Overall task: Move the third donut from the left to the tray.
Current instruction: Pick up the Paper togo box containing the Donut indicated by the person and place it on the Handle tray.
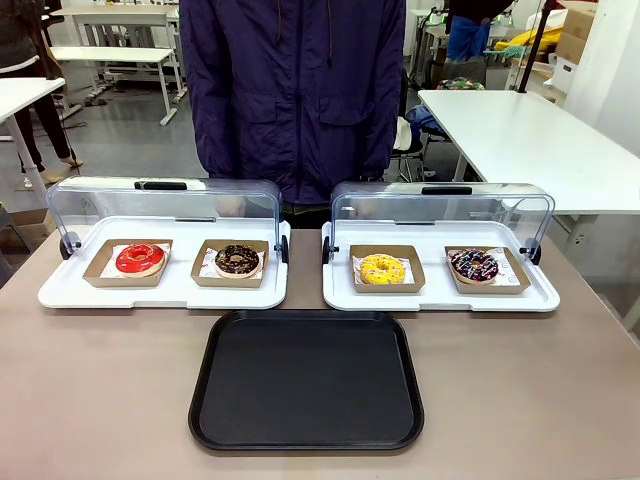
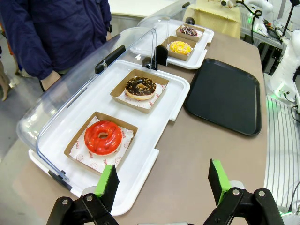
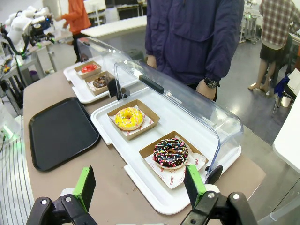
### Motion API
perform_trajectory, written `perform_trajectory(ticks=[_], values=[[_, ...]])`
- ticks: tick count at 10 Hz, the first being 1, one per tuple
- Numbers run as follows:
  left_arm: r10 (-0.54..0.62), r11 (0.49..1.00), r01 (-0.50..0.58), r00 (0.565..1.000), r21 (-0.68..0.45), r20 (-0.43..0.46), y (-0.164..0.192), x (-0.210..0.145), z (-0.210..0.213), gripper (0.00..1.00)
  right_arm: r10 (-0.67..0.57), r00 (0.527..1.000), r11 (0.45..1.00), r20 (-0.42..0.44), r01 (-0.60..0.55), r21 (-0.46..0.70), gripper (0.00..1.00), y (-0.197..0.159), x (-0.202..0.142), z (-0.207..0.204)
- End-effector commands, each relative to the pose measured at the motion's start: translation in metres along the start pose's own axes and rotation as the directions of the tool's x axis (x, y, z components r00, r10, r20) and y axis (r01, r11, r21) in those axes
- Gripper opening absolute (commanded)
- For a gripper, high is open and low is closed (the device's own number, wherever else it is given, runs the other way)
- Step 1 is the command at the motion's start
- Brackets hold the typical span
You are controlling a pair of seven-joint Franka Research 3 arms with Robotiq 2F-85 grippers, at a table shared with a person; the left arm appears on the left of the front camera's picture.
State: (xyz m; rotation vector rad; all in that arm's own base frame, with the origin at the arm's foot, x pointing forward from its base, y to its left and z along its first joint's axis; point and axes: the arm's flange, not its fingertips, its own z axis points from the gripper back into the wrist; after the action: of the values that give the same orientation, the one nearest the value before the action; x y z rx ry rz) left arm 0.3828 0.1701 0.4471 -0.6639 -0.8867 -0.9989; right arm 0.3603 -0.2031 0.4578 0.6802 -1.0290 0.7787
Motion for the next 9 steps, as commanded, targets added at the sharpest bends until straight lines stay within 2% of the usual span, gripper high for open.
perform_trajectory(ticks=[1, 9], values=[[-0.008, 1.0, 0.008, 1.0, -0.003, -0.002, 0.0009, 0.0012, 0.0019, 1.0, 0.021, 0.999, 1.0, 0.025, -0.021, 0.0, 1.0, -0.0024, 0.001, -0.001], [-0.008, 1.0, 0.008, 1.0, -0.003, -0.002, 0.0009, 0.0012, 0.0019, 1.0, 0.021, 0.999, 1.0, 0.025, -0.021, 0.0, 1.0, -0.0024, 0.001, -0.001]])
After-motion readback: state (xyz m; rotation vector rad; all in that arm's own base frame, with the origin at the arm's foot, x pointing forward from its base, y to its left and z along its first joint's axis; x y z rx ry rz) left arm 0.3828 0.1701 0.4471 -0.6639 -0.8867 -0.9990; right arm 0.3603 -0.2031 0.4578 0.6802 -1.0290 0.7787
